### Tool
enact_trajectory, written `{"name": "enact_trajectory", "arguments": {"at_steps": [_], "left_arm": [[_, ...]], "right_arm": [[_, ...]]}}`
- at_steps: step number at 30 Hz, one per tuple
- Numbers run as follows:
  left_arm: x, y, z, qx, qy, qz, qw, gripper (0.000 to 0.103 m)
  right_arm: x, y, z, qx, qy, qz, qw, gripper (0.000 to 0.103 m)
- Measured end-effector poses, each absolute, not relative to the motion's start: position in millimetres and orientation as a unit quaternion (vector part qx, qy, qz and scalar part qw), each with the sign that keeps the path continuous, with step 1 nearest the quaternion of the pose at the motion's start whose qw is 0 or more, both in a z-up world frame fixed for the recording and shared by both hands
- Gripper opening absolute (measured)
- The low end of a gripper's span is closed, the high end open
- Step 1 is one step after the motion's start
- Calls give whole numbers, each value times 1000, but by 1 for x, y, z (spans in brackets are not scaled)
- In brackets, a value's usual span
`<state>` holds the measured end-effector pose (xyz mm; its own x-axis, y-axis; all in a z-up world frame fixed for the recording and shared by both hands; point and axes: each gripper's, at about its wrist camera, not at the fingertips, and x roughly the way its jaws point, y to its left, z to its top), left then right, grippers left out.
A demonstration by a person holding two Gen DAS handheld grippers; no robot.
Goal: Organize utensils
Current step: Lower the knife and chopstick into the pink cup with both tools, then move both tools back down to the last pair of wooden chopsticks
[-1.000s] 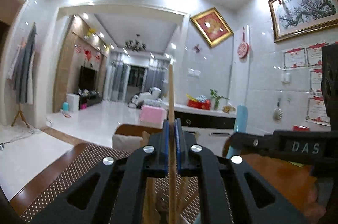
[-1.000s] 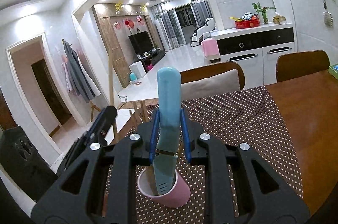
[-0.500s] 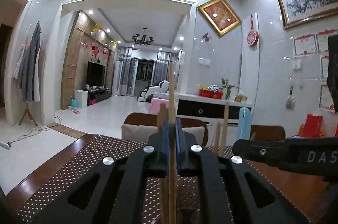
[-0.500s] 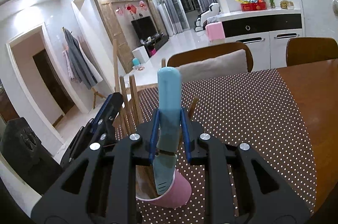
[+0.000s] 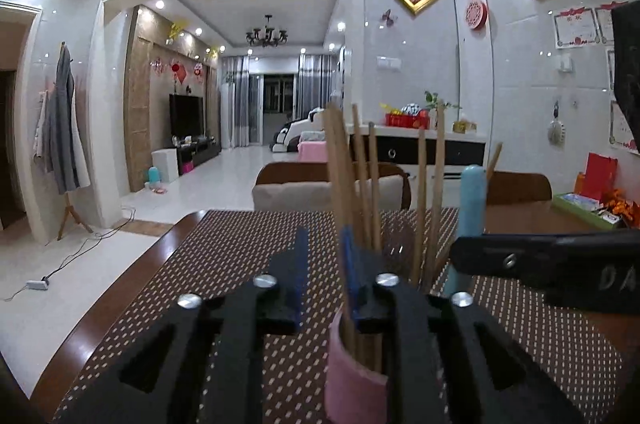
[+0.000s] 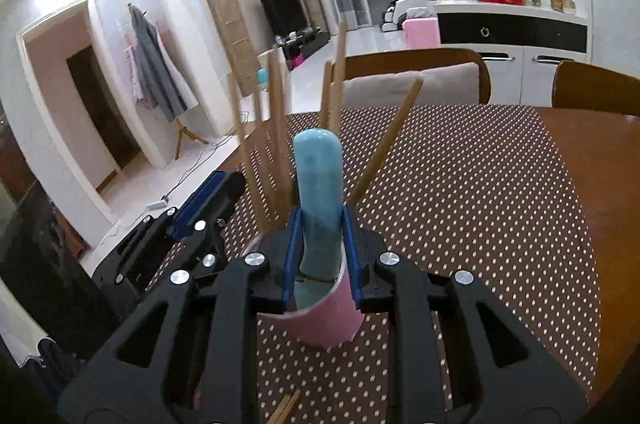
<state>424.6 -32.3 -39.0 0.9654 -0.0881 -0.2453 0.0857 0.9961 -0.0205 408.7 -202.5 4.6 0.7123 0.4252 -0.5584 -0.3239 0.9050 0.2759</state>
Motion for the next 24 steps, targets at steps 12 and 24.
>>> {"name": "enact_trajectory", "arguments": {"at_steps": [12,24], "left_arm": [[347,-17,-16,16,123,-47,991,40],[274,-11,-11,34,135,-54,989,54]], "right_arm": [[334,-209,36,86,295,177,935,60],[269,-202,10,90,339,162,922,65]]}}
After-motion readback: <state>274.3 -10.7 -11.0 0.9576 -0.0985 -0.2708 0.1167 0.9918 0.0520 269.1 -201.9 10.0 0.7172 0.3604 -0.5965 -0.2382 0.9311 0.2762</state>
